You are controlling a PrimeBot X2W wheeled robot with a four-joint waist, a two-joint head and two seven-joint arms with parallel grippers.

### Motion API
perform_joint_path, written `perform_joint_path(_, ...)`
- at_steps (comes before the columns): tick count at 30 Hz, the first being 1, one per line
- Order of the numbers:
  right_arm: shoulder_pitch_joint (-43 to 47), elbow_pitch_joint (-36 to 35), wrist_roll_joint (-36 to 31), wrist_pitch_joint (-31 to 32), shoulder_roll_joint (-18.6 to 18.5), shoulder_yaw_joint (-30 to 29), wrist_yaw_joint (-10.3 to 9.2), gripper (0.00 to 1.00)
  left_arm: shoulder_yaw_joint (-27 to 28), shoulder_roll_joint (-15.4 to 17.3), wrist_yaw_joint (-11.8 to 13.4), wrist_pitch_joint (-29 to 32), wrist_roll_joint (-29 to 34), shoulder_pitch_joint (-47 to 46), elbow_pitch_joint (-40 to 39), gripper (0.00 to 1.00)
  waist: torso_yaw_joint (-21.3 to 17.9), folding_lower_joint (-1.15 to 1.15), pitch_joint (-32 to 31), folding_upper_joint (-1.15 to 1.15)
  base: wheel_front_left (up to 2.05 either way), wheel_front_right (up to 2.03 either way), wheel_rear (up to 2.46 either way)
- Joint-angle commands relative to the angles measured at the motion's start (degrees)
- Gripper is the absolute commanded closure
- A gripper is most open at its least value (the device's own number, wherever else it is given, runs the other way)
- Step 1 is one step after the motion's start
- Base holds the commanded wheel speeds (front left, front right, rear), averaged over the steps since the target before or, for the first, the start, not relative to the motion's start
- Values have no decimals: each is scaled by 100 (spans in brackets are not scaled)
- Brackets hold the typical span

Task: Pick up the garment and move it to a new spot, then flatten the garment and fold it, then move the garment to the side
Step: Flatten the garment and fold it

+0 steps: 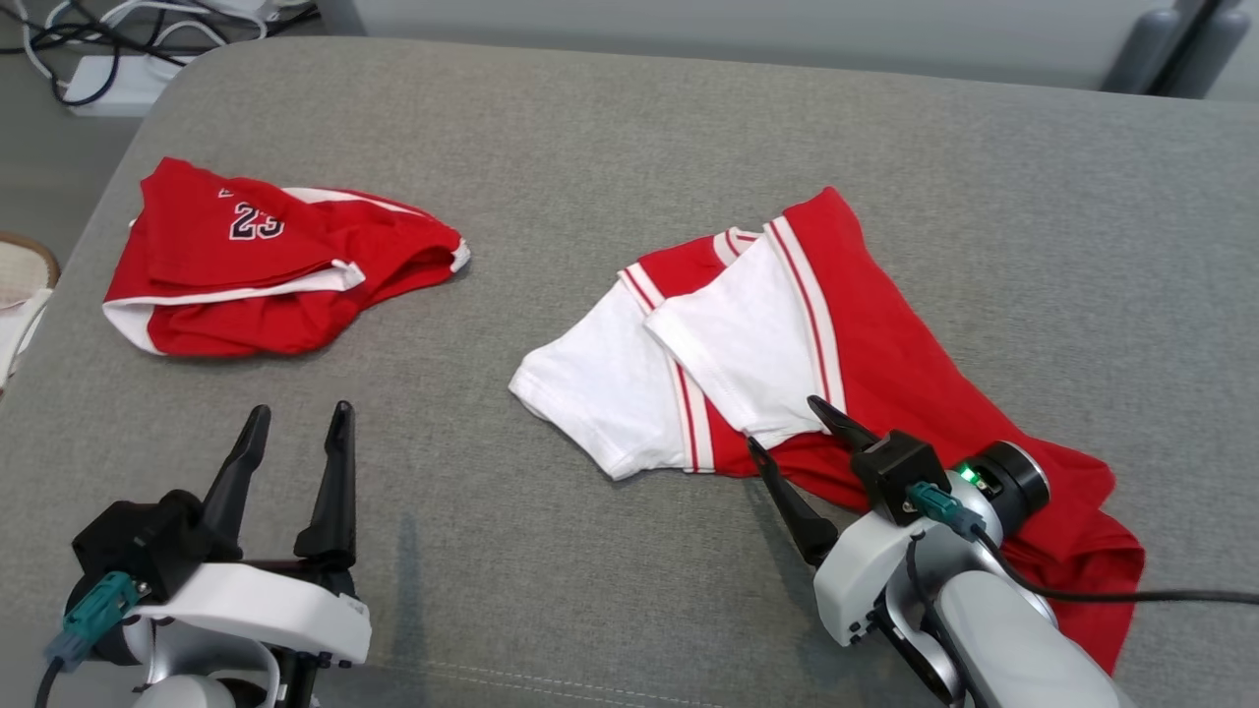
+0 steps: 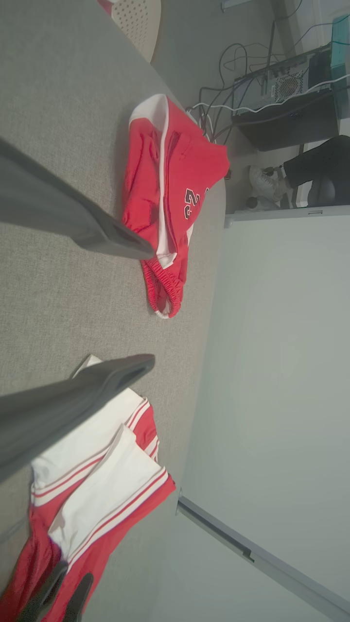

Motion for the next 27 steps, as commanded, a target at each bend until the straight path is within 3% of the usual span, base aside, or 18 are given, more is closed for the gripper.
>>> perform_joint_path(1, -192, 110, 49, 33, 27, 143, 25, 0, 179, 83, -66, -91, -43, -358, -49, 0, 140, 0, 80, 0, 0, 0, 0)
perform_joint_path(6, -510, 695, 79, 109, 61, 238, 25, 0, 147, 39, -162, -192, -74, -487, 147, 0, 202, 0, 159, 0, 0, 0, 0)
perform_joint_path(7, -561, 773, 85, 129, 71, 245, 25, 11, 143, 36, -175, -202, -79, -505, 172, 0, 206, 0, 176, 0, 0, 0, 0)
perform_joint_path(8, -603, 838, 97, 126, 81, 247, 25, 54, 136, 31, -188, -213, -83, -523, 197, 0, 208, 0, 185, 0, 0, 0, 0)
perform_joint_path(9, -641, 910, 102, 149, 89, 248, 25, 83, 128, 25, -201, -223, -87, -541, 221, 0, 210, 0, 192, 0, 0, 0, 0)
perform_joint_path(10, -668, 955, 126, 128, 100, 233, 25, 100, 120, 19, -211, -233, -88, -558, 245, 0, 211, 0, 198, 0, 0, 0, 0)
perform_joint_path(18, -769, 1004, 321, -193, 107, -188, 25, 100, 83, -18, -269, -314, -113, -636, 405, 0, 158, 0, 186, 0, 0, 0, 0)
perform_joint_path(24, -1150, 937, 759, -273, -122, -1347, 25, 100, 48, -19, -319, -350, -123, -708, 455, 0, 103, 0, 258, 0, 0, 0, 0)
perform_joint_path(27, -1357, 1032, 793, -209, -284, -1652, 25, 100, 23, -16, -353, -347, -126, -747, 468, 0, 101, 0, 300, 0, 0, 0, 0)
